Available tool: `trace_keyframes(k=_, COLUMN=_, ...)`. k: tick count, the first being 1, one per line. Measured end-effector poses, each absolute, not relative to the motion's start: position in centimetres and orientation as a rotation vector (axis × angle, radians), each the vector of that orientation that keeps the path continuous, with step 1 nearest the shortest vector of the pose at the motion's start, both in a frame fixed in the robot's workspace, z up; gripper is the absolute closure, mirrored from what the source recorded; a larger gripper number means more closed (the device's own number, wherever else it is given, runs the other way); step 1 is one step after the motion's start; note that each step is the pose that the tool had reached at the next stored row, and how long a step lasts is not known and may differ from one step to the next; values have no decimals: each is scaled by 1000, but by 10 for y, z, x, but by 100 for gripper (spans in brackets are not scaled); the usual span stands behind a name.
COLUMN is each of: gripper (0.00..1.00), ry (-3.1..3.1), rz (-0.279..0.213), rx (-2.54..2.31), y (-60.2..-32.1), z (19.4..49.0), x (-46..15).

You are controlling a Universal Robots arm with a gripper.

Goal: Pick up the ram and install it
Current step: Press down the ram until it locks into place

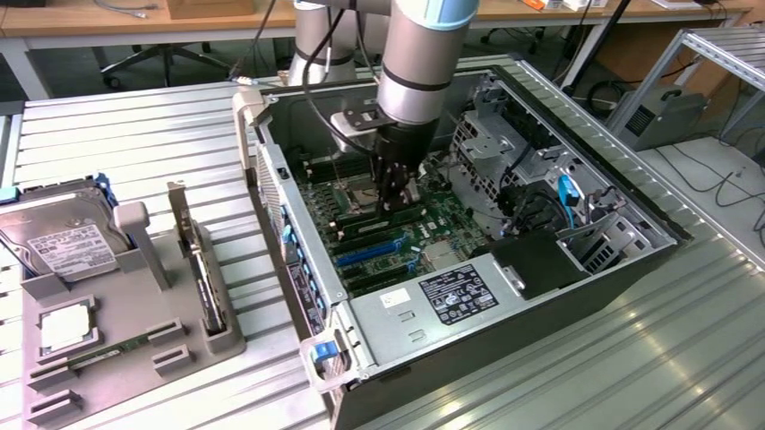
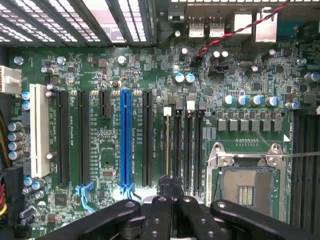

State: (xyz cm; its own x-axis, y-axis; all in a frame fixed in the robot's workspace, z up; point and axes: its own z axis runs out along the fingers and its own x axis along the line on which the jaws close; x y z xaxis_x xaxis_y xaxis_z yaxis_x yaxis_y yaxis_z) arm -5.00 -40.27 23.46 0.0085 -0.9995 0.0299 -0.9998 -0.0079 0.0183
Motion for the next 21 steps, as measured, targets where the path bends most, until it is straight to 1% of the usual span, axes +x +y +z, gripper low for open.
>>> trace_keyframes(k=3, gripper=89, ry=-2186, rz=14, rx=2205, y=-403, z=247, x=-49)
trace_keyframes(k=21, gripper=89, ry=-2187, rz=13, rx=2205, y=-403, z=249, x=-41)
